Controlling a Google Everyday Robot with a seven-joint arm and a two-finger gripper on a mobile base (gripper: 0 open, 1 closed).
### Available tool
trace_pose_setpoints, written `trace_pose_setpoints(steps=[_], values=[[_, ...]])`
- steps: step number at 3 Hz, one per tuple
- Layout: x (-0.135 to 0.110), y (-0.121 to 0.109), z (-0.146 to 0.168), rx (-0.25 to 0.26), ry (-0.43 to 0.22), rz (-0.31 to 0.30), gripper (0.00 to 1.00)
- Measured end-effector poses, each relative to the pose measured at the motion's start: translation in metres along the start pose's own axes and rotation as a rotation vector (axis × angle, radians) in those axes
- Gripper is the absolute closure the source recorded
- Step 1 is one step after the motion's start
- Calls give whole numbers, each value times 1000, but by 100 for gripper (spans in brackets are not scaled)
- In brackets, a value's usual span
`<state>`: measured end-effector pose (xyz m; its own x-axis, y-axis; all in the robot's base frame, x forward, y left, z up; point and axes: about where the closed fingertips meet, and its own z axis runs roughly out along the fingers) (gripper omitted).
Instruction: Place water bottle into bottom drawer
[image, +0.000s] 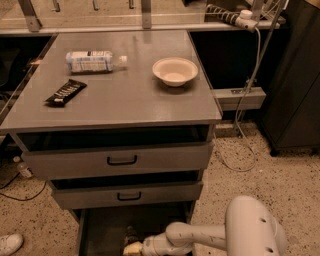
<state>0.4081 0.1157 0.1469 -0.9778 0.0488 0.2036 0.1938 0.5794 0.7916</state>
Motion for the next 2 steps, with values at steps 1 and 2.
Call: trace_pose_setpoints(steps=[1, 2], values=[[-4, 1, -1, 0, 0, 0, 81], [-4, 1, -1, 0, 0, 0, 58]])
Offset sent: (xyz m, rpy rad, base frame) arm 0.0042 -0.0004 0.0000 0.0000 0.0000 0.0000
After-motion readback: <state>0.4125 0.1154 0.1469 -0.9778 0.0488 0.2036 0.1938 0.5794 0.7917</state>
